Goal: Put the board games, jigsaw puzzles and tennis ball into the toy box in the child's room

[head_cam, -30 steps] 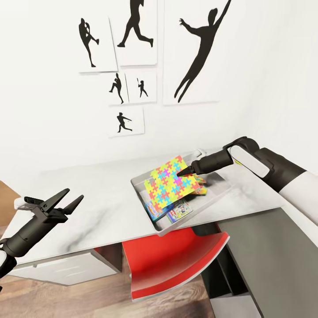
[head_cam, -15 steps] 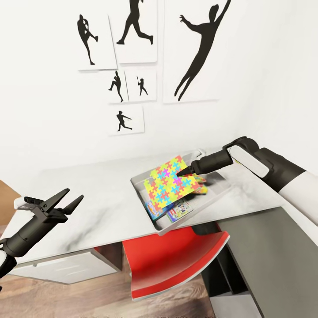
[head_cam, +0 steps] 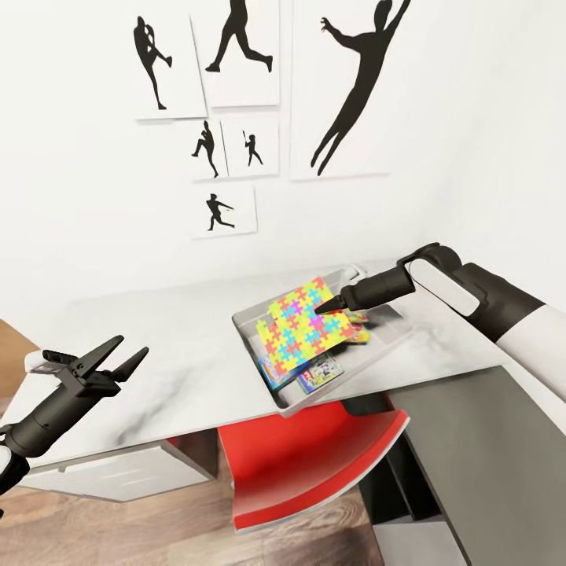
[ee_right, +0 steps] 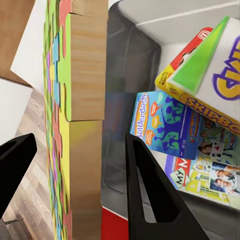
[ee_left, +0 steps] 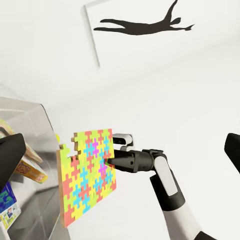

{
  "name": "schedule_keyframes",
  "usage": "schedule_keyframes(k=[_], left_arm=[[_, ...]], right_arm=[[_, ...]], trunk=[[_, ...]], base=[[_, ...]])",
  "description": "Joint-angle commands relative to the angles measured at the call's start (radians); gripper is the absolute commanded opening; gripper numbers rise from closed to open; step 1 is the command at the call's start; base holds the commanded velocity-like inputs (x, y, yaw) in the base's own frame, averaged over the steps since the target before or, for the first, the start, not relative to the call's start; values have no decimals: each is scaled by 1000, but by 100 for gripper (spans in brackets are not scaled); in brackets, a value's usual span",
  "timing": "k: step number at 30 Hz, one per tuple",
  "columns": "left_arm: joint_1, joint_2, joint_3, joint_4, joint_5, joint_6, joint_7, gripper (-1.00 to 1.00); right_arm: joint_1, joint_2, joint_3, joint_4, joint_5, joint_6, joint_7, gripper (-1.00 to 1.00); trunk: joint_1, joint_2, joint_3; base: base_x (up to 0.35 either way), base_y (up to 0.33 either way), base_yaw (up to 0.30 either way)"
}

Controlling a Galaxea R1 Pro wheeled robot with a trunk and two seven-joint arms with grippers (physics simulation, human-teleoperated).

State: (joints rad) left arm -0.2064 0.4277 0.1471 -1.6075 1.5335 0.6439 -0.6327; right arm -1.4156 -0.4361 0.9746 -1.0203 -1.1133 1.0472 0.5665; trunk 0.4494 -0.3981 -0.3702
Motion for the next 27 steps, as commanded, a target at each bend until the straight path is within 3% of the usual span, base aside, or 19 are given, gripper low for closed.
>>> schedule_keyframes(k=[1,27], left_arm=[[-1,0,0,0,6,7,1,100],[-1,0,1,0,7,7,1,100]], right_arm=[[-2,-1,2,0,6,0,9,-100],[0,5,3,31,7,0,9,-100]], trunk=[[1,-2,-2],[1,-2,-2]], base=[[0,0,0],[0,0,0]])
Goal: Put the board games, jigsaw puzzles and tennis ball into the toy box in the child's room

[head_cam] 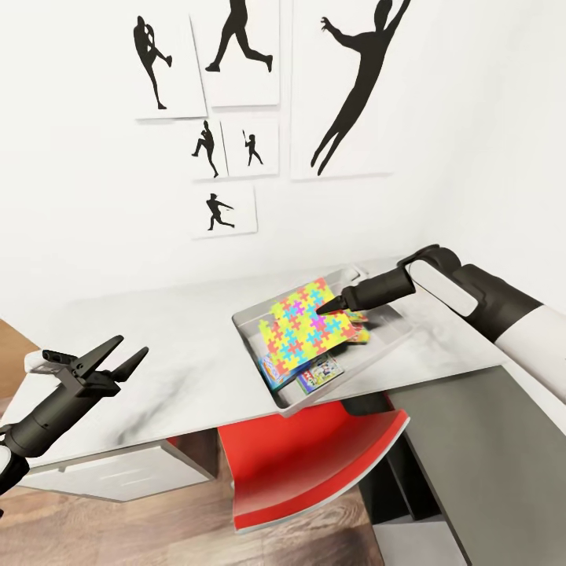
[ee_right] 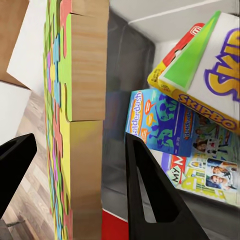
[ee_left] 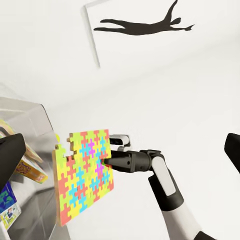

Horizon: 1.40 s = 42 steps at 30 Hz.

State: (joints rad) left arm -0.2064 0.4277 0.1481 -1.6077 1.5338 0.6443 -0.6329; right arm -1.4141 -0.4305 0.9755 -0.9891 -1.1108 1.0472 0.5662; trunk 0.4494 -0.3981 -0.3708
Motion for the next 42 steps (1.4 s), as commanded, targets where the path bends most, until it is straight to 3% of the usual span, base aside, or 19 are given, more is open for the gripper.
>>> schedule_keyframes(k=[1,32,42], left_arm=[[-1,0,0,0,6,7,1,100],[-1,0,-1,0,6,7,1,100],[-1,0,0,0,6,8,0,100]], right_arm=[[-2,0,3,6,5,0,9,-100],[-1,4,4,29,5,0,9,-100],[22,22,4,30,8,0,9,-100]], trunk=[[1,-2,-2],[1,-2,-2],[1,-2,-2]], base=[[0,0,0],[0,0,0],[0,0,0]])
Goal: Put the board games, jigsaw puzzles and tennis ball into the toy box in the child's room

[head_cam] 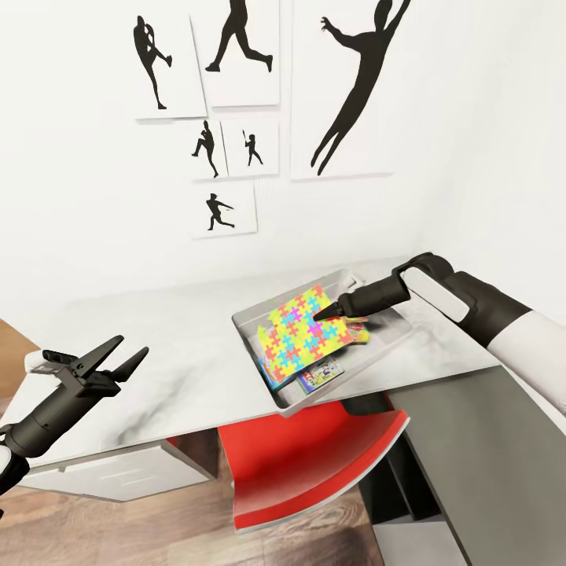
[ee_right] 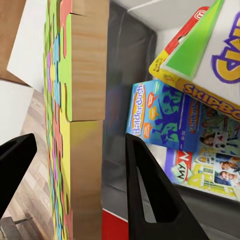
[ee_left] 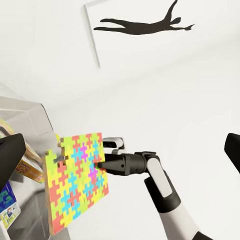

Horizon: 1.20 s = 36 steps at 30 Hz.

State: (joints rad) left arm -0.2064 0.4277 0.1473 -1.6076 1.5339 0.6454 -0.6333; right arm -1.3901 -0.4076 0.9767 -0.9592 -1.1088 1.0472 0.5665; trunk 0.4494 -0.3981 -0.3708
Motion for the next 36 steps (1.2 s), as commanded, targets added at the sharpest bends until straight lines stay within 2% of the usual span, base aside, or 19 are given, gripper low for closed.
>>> schedule_keyframes(k=[1,29,36], left_arm=[[-1,0,0,0,6,7,1,100],[-1,0,0,0,6,7,0,100],[-1,0,0,0,6,7,0,100]], right_arm=[[0,1,2,0,8,0,9,-100],[7,7,2,4,20,0,8,-100],[7,7,2,33,20,0,8,-100]], trunk=[[1,-2,-2],[1,-2,-2],[1,-2,-2]], base=[[0,0,0],[0,0,0],[0,0,0]])
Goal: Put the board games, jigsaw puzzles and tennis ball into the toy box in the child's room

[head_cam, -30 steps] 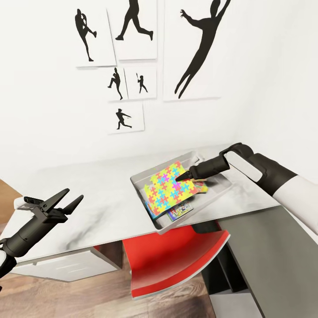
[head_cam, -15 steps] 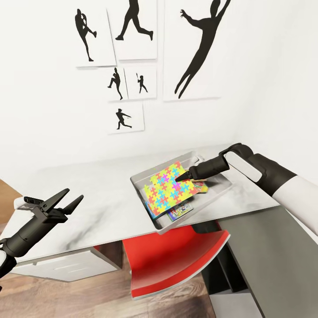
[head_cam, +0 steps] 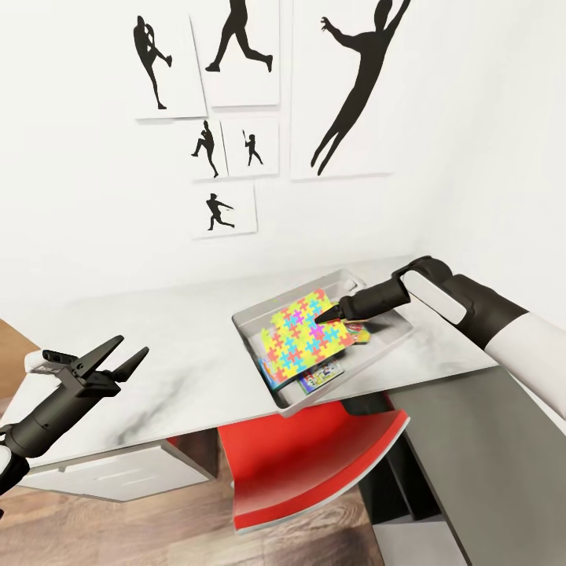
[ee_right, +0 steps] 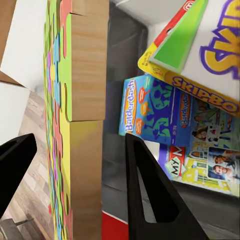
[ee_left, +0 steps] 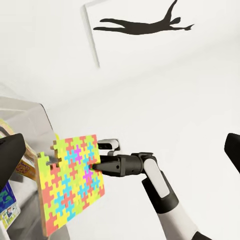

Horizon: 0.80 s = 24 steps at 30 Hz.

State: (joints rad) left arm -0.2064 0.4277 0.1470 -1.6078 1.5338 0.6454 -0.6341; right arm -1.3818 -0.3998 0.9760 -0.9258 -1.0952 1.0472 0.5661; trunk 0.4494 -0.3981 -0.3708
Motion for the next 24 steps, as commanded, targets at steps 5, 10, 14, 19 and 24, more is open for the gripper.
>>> schedule_keyframes(k=[5,10,14,19,24], left_arm=[[-1,0,0,0,6,7,2,100],[-1,0,0,0,6,7,2,100],[-1,0,0,0,6,7,2,100],[-1,0,0,0,6,7,1,100],[-1,0,0,0,6,7,1,100]], right_arm=[[-2,0,3,25,6,-2,9,-100],[-2,6,3,34,5,-12,9,-100],[-2,17,3,38,10,-15,9,-100],[-1,26,3,40,25,-16,9,-100],[0,31,3,40,31,-16,9,-100]], trunk=[[1,-2,-2],[1,-2,-2],[1,-2,-2],[1,-2,-2],[1,-2,-2]], base=[[0,0,0],[0,0,0],[0,0,0],[0,0,0],[0,0,0]])
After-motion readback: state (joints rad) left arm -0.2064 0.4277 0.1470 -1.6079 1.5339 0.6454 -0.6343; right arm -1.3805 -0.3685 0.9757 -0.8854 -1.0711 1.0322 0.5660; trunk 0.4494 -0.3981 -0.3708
